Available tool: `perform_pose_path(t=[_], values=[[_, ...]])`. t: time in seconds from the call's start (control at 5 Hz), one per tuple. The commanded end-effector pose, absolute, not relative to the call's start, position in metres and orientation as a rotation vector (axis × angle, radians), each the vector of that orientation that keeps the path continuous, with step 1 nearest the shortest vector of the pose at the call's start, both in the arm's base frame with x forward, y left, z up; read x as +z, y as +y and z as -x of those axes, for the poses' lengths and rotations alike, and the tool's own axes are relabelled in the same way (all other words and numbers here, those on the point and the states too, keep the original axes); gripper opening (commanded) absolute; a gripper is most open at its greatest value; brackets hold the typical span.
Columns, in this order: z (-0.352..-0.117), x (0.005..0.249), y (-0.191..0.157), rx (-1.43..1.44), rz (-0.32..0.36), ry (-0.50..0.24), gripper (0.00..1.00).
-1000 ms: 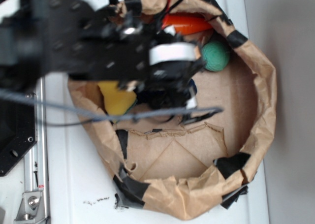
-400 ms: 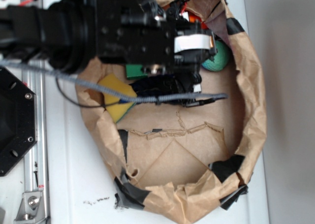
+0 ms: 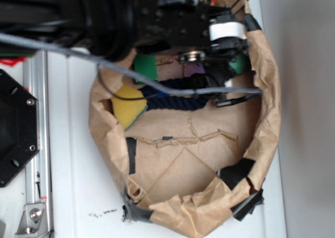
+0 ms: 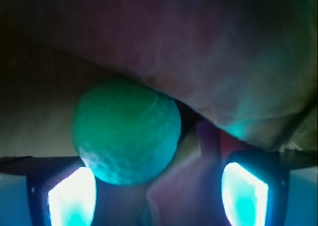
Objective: Grab the green ball.
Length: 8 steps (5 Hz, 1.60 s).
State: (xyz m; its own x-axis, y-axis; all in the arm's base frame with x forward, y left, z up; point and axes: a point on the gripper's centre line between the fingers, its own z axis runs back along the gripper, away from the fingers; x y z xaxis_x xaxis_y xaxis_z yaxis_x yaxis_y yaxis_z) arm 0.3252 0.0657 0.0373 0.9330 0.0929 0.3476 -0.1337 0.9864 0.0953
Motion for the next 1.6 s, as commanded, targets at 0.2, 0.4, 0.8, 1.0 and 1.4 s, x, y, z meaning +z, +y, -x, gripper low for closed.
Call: perform_pose_path(t=[0.2, 0.4, 0.8, 1.0, 1.4], values=[[-0.351, 0.041, 0.055, 0.119, -0.064, -0.388, 0.0], [-0.346, 0.045, 0.046, 0.104, -0.048, -0.392, 0.0], [-0.304, 0.096, 0.013, 0.02, 0.136, -0.41, 0.0], [-0.268, 0.112, -0.008, -0.031, 0.128, -0.435, 0.0], [-0.259, 0.126, -0.024, -0.08, 0.14, -0.322, 0.0]])
